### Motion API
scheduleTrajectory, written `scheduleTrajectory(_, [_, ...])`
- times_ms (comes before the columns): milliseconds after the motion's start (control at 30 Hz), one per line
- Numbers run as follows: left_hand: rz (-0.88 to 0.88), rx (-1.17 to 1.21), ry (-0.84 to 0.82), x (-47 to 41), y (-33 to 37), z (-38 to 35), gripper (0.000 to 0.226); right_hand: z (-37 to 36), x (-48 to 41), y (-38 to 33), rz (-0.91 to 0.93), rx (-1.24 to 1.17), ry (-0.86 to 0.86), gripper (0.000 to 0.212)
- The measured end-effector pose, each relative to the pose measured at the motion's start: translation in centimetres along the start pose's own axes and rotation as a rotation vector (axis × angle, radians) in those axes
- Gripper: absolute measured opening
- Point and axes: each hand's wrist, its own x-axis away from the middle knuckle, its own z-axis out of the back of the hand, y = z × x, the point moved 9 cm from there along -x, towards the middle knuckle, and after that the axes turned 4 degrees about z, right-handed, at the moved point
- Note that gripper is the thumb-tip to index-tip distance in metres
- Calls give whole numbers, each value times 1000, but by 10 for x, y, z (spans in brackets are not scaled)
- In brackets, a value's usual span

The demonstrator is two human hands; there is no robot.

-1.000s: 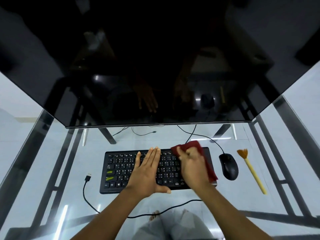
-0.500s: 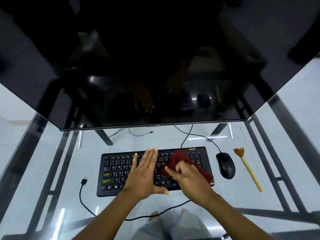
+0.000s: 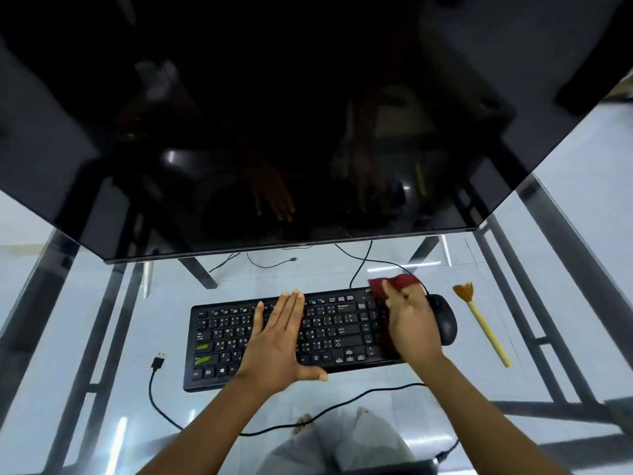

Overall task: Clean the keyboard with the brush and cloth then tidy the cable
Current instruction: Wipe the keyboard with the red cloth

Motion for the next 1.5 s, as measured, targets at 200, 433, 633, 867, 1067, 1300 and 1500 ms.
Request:
scheduleTrajectory(200, [-10,5,-7,0,1,0,138,-30,27,-86,350,-21,-169,42])
scheduleTrajectory(433, [-6,9,-9,1,-1,2,139,-1,18,-11,59,-84,-3,42])
scheduleTrajectory(633, [-16,11,-32,1,1,1,138,-17,71,-49,486,2,-321,54])
scheduleTrajectory(867, [-11,5,-43,1,-1,-1,137,-14,65,-54,365,-2,-133,62])
scheduleTrajectory(1067, [-75,22,-107,8,-23,16,140,-20,36,-70,283,-192,-159,32])
scheduleTrajectory(1300, [71,-3,-91,28,-75,20,143,-58,66,-146,726,-30,-362,54])
scheduleTrajectory(1500, [65,29,-68,27,-78,21,141,-43,4,-117,237,-72,-17,44])
